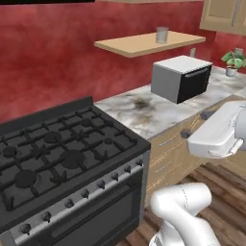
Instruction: There is a bowl on the dining counter. Grab a lemon wedge from the fridge and place it in the bowl. Then get the liquor bottle and glass cup from the cabinet and place them next to the bowl.
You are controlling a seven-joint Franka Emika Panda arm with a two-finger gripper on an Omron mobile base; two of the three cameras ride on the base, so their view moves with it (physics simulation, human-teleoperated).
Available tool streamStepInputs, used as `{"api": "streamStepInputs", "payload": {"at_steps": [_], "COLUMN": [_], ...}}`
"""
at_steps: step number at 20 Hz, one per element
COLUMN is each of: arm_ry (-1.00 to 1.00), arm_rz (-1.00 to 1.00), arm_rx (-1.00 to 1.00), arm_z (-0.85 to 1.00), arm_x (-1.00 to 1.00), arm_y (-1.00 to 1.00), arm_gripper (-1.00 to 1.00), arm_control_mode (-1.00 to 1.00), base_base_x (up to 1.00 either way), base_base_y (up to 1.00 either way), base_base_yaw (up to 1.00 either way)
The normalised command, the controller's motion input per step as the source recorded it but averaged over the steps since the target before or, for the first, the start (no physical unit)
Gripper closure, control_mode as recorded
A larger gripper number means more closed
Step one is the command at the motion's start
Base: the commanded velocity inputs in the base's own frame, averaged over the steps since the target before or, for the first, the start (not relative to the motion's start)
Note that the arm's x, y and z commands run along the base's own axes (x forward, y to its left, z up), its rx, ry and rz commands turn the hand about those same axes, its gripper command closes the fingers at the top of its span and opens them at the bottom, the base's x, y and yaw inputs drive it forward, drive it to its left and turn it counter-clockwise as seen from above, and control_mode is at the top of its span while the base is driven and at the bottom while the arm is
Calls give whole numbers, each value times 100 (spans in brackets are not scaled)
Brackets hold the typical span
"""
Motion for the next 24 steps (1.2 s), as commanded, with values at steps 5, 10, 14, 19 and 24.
{"api": "streamStepInputs", "payload": {"at_steps": [5,10,14,19,24], "arm_ry": [0,0,0,0,0], "arm_rz": [0,0,0,0,0], "arm_rx": [0,0,0,0,0], "arm_z": [0,0,0,0,0], "arm_x": [0,0,0,0,0], "arm_y": [0,0,0,0,0], "arm_gripper": [-100,-100,-100,-100,-100], "arm_control_mode": [100,100,100,100,100], "base_base_x": [74,73,64,48,41], "base_base_y": [-54,-54,-56,-60,-56], "base_base_yaw": [32,32,31,28,24]}}
